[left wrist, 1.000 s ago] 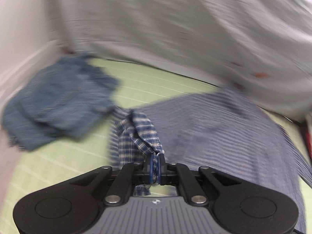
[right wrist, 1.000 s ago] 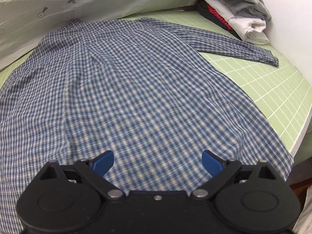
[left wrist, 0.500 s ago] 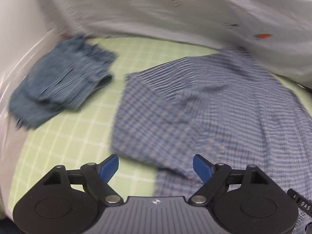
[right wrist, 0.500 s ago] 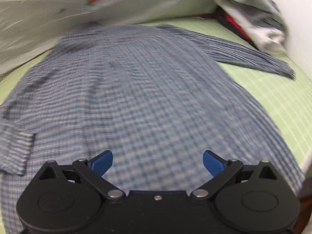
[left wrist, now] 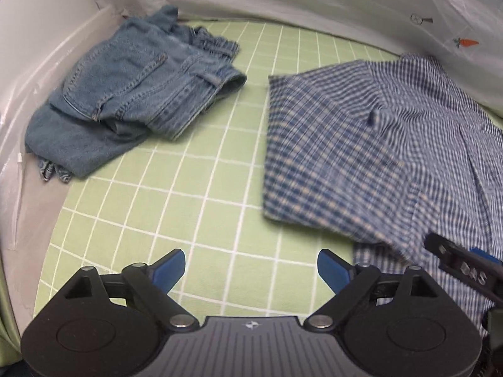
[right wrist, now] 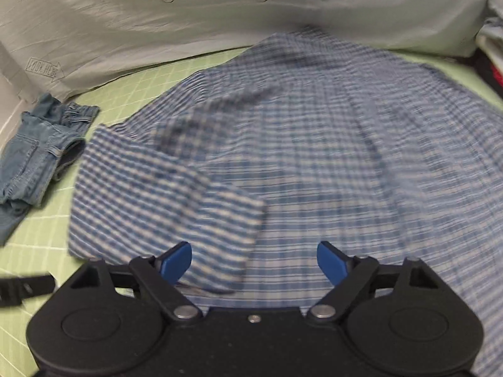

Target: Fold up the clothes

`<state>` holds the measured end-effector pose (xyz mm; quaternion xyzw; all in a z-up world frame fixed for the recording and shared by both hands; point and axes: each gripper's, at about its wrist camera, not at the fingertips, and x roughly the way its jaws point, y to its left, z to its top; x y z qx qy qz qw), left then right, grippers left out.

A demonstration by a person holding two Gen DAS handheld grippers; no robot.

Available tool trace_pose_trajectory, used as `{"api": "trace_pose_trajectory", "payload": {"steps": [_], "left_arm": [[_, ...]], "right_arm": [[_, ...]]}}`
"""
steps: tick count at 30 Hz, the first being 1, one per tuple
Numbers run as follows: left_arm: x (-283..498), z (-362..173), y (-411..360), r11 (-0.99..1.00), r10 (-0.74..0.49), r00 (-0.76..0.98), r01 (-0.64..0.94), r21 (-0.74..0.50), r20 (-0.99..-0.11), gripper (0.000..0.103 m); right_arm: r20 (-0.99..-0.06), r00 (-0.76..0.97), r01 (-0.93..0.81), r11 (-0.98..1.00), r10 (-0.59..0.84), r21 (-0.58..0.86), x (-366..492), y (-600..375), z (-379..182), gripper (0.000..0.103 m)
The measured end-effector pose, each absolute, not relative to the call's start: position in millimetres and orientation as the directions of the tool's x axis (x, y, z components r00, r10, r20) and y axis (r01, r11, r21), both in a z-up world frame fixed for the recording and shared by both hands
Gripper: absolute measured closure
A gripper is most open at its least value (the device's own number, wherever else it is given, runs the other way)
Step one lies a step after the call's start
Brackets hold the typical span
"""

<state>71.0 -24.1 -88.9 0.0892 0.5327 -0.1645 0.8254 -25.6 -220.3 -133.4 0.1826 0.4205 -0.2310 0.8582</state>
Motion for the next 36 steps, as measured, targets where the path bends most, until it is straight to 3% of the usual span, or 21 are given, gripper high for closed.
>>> {"api": "trace_pose_trajectory", "payload": {"steps": [6, 10, 11, 14, 17, 26, 36], "left_arm": [[82, -94, -17, 0.914, -0.183, 0.367, 0.405, -0.021, -0.912, 0.012], [87, -93, -15, 0.919, -0.176, 0.367, 0.393, -0.019, -0.913, 0.012], [87, -94, -16, 0.921, -0.172, 0.365, 0.389, -0.018, -0.915, 0.012], [88, -95, -18, 0.928, -0.157, 0.359, 0.373, -0.013, -0.92, 0.012], [87, -91, -24, 0.934, -0.144, 0.372, 0.358, -0.001, -0.917, 0.012], [81, -67, -65, 0.965, -0.077, 0.448, 0.256, 0.046, -0.891, 0.012], [72, -47, -127, 0.988, 0.016, 0.525, 0.122, 0.094, -0.851, 0.012]], "right_arm": [[-0.826, 0.506, 0.569, 0.816, -0.249, 0.103, -5, -202, -146, 0.02], [-0.823, 0.501, 0.535, 0.843, -0.269, 0.051, -5, -192, -147, 0.039], [-0.821, 0.51, 0.514, 0.856, -0.257, 0.052, -4, -190, -147, 0.052], [-0.818, 0.535, 0.443, 0.894, -0.209, 0.061, -1, -185, -145, 0.078], [-0.809, 0.562, 0.395, 0.916, -0.175, 0.076, 1, -187, -140, 0.085], [-0.697, 0.688, 0.374, 0.922, -0.203, 0.101, -23, -282, -91, 0.09], [-0.63, 0.626, 0.627, 0.777, -0.459, 0.057, -62, -521, -85, 0.091]]}}
